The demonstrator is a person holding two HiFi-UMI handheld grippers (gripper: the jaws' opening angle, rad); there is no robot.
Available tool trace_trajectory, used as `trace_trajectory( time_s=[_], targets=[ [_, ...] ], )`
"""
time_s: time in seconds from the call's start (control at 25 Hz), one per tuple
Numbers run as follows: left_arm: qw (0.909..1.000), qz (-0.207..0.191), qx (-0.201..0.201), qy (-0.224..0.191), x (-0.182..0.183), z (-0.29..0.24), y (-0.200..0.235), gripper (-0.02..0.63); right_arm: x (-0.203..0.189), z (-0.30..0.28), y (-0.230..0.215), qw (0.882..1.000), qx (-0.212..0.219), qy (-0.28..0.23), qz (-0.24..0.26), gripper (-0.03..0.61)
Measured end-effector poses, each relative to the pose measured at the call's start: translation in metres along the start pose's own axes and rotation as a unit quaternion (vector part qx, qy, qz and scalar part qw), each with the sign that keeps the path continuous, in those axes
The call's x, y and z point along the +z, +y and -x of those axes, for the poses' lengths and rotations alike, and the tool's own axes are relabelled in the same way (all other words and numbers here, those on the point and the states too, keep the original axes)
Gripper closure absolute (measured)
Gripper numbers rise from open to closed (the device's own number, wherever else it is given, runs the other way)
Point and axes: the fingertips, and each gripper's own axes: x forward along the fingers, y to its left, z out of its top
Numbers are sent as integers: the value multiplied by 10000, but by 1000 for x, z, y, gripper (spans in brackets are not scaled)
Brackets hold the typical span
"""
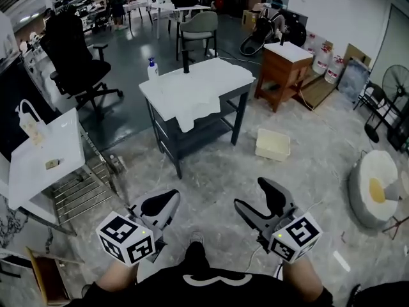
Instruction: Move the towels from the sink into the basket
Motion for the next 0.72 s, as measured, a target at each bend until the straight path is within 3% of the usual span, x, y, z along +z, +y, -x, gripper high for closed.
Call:
trace_trajectory(
  time_s=[0.4, 0.72],
  targets=[
    [9979, 493, 217, 352, 22, -144, 187, 607, -17, -193, -140, 9980, 97, 568, -240, 250],
    [9981, 378, 164, 466, 48, -229, 242, 607, -10, -258, -211, 9983, 102, 457, -356, 252]
  ],
)
